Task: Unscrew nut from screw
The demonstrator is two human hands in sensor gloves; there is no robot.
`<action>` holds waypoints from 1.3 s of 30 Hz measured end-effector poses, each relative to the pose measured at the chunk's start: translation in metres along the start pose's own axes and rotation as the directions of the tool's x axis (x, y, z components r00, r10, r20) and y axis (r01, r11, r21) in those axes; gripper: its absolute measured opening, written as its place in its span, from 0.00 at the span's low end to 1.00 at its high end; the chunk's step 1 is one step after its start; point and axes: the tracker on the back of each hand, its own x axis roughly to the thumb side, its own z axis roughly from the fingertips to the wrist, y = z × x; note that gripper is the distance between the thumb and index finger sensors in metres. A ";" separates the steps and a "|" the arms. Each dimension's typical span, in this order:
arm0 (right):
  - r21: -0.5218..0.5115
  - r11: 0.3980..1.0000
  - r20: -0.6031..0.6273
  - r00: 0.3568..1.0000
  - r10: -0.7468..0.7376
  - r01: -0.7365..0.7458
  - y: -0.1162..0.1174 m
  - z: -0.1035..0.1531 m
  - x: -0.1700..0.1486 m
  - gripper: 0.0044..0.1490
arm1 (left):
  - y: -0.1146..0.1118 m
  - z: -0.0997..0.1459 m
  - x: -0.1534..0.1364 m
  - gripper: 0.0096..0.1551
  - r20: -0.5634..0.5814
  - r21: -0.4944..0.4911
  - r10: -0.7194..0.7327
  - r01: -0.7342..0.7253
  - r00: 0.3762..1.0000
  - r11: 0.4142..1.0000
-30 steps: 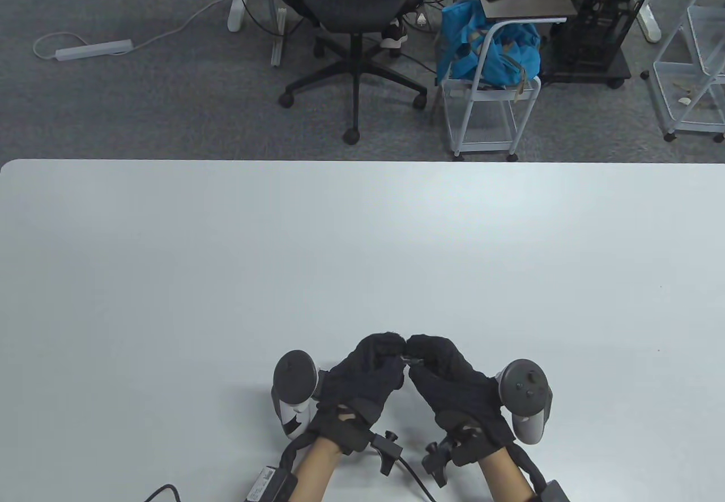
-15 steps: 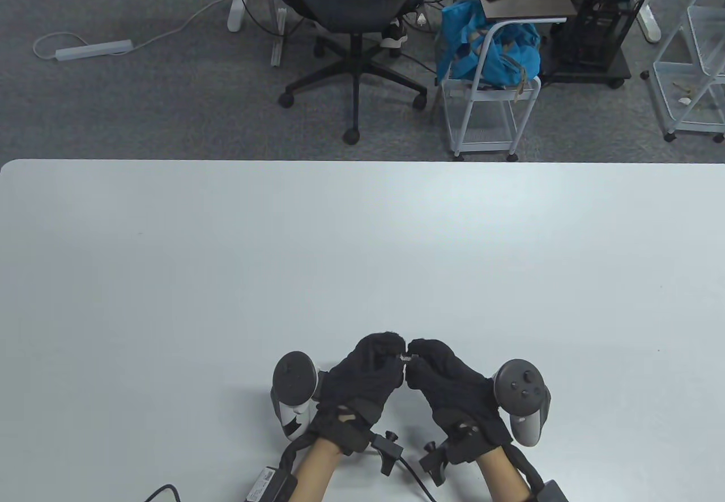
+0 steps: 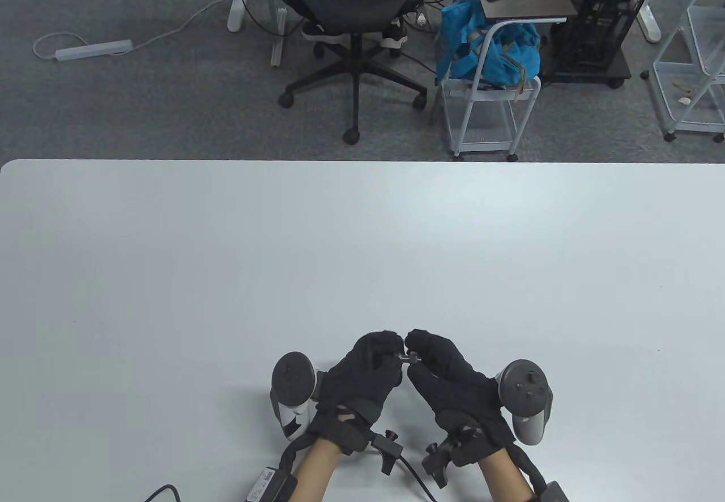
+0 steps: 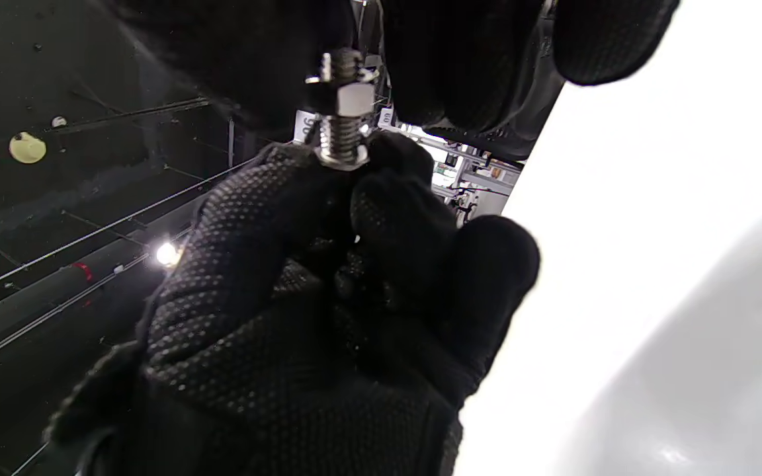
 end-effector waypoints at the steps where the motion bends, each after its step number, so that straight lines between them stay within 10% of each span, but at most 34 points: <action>1: -0.015 1.000 -0.032 0.999 -0.007 0.007 0.000 0.001 -0.003 0.42 | 0.000 0.000 0.000 0.26 0.002 0.004 -0.005 0.005 1.000 1.000; 39: 0.016 1.000 -0.064 0.998 0.005 -0.004 0.003 -0.002 -0.006 0.36 | 0.000 -0.001 -0.001 0.26 0.005 0.000 0.005 -0.005 1.000 1.000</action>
